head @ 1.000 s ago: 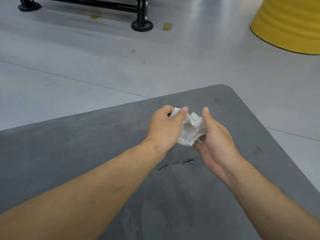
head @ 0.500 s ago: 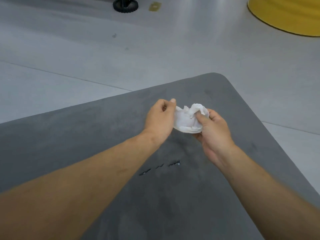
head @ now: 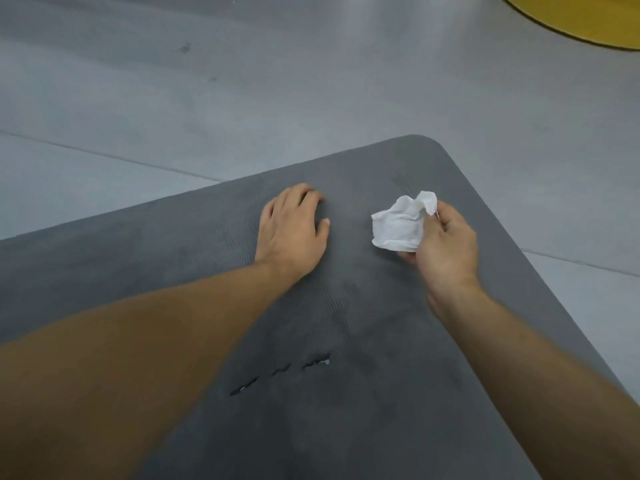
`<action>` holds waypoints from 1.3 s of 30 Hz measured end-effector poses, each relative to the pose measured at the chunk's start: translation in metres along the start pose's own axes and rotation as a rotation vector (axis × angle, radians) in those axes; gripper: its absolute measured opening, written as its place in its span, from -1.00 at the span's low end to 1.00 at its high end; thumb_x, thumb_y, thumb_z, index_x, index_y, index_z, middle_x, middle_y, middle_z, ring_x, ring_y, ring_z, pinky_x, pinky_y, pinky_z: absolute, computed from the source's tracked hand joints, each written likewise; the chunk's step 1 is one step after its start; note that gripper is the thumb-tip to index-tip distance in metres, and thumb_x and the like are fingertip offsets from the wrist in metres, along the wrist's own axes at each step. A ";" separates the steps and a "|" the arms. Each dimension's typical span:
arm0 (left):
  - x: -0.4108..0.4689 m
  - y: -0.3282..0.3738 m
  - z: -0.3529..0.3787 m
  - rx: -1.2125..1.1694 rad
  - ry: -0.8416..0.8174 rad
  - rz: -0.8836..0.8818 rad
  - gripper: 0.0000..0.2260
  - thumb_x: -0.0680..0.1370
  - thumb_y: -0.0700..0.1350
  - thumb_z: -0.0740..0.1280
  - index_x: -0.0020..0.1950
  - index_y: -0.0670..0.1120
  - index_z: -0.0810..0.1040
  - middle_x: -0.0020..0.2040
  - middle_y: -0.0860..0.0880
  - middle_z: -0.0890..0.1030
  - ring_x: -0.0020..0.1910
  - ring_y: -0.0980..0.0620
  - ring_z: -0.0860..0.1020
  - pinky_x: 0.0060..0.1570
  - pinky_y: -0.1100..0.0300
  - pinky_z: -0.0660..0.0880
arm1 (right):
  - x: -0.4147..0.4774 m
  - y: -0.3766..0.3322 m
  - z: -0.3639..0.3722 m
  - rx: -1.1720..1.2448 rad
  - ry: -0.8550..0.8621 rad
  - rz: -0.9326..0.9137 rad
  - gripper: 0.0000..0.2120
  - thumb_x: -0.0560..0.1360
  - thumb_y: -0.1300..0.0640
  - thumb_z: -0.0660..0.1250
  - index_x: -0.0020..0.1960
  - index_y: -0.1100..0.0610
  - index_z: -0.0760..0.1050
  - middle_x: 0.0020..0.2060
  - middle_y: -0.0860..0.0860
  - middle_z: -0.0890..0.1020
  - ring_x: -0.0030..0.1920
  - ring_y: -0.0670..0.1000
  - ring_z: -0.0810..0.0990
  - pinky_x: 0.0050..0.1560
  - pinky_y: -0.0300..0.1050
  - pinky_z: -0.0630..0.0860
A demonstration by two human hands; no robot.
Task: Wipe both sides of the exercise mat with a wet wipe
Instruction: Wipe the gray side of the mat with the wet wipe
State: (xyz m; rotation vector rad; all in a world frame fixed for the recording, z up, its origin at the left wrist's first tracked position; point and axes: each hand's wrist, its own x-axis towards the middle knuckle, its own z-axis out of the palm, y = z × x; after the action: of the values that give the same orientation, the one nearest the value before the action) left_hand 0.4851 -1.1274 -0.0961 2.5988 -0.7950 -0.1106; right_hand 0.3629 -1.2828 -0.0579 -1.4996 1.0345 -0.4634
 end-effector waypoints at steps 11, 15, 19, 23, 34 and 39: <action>0.005 -0.006 0.015 0.239 -0.087 -0.079 -0.39 0.62 0.23 -0.11 0.68 0.11 0.01 0.71 -0.04 -0.09 0.67 -0.13 -0.18 0.60 -0.24 -0.19 | 0.008 0.038 0.025 -1.132 -0.535 -0.656 -0.35 0.65 -0.31 -0.15 0.68 -0.10 0.07 0.69 0.05 -0.03 0.67 0.04 -0.10 0.65 0.00 -0.05; 0.006 -0.006 0.016 0.289 -0.099 -0.065 -0.38 0.62 0.23 -0.17 0.69 0.10 -0.03 0.71 -0.05 -0.09 0.67 -0.15 -0.16 0.60 -0.27 -0.12 | 0.011 0.046 0.020 -1.222 -0.491 -0.755 -0.25 0.62 -0.45 -0.30 0.70 -0.11 -0.07 0.69 0.02 -0.14 0.67 -0.03 -0.23 0.66 0.01 -0.16; 0.008 -0.006 0.017 0.311 -0.110 -0.061 -0.36 0.61 0.23 -0.17 0.69 0.09 0.01 0.71 -0.06 -0.08 0.68 -0.16 -0.14 0.60 -0.27 -0.11 | 0.034 0.041 0.024 -1.246 -0.412 -0.760 -0.21 0.64 -0.42 -0.26 0.70 0.02 -0.01 0.69 -0.02 0.02 0.67 -0.03 -0.09 0.64 0.06 -0.07; 0.008 -0.006 0.019 0.314 -0.106 -0.069 -0.37 0.62 0.23 -0.13 0.69 0.09 0.07 0.71 -0.07 -0.05 0.68 -0.16 -0.12 0.60 -0.28 -0.09 | 0.081 0.025 0.032 -1.243 -0.315 -0.645 -0.14 0.58 -0.43 -0.34 0.71 0.06 -0.06 0.69 -0.01 0.01 0.67 -0.02 -0.12 0.65 0.01 -0.17; 0.010 -0.010 0.023 0.325 -0.067 -0.050 -0.40 0.59 0.18 0.10 0.62 0.02 0.33 0.67 -0.12 0.17 0.65 -0.23 0.11 0.52 -0.36 0.16 | 0.088 0.020 0.035 -1.251 -0.513 -0.837 -0.30 0.70 -0.29 -0.17 0.70 0.10 0.00 0.69 -0.03 0.02 0.67 -0.06 -0.10 0.62 -0.04 -0.07; 0.009 -0.009 0.025 0.328 -0.061 -0.059 -0.40 0.59 0.18 0.10 0.63 0.03 0.31 0.68 -0.11 0.15 0.66 -0.22 0.07 0.53 -0.36 0.14 | 0.142 0.010 0.027 -1.256 -0.307 -0.687 -0.21 0.62 -0.35 -0.28 0.71 0.08 -0.07 0.69 -0.01 0.00 0.67 -0.04 -0.11 0.63 -0.12 -0.20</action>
State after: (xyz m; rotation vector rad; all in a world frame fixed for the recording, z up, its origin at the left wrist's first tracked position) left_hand 0.4929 -1.1347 -0.1223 2.9409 -0.8166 -0.0830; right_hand 0.4549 -1.3804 -0.1116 -2.9636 0.4812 0.0364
